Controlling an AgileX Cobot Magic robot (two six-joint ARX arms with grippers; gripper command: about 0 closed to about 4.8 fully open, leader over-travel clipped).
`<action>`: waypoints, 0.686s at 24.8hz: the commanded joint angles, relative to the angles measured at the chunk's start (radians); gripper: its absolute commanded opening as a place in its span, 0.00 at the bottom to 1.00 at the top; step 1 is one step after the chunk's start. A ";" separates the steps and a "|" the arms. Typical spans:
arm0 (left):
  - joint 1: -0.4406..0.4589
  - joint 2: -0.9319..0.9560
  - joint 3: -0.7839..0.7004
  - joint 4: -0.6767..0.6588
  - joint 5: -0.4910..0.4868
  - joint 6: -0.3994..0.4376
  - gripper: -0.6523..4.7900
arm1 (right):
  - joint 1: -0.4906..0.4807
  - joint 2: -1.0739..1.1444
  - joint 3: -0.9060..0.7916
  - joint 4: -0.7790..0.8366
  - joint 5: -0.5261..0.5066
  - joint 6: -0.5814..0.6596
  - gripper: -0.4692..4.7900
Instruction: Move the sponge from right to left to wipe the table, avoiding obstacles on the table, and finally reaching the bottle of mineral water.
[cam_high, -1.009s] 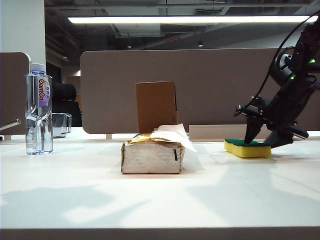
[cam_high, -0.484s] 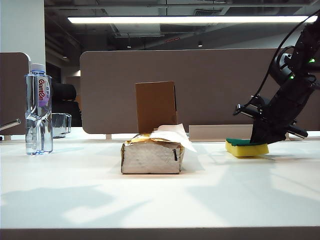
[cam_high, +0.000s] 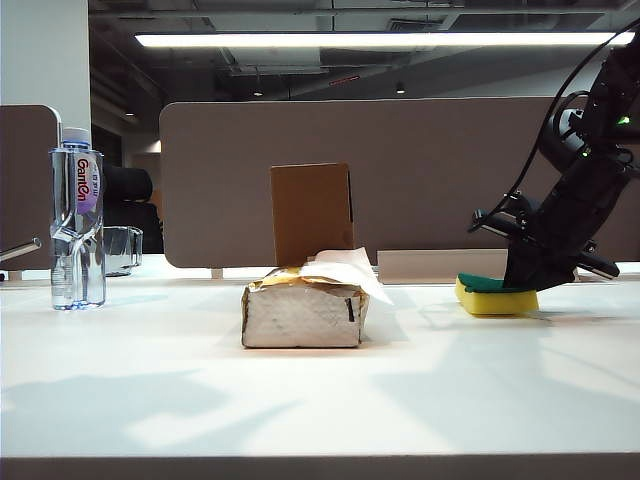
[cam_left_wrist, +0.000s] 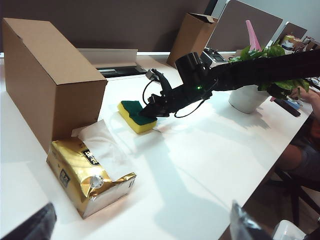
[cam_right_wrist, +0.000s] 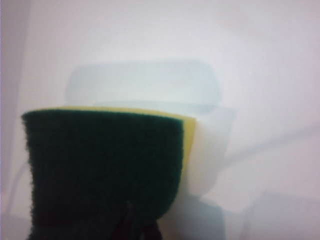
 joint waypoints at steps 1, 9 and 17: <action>0.000 -0.001 0.006 0.013 0.000 0.000 0.96 | 0.000 0.003 -0.003 -0.071 0.012 -0.001 0.07; 0.000 -0.001 0.006 0.013 0.000 0.000 0.96 | 0.001 0.000 -0.004 -0.105 0.013 -0.001 0.07; 0.000 -0.002 0.006 0.013 0.000 0.000 0.96 | 0.001 -0.069 -0.102 -0.041 0.016 0.000 0.07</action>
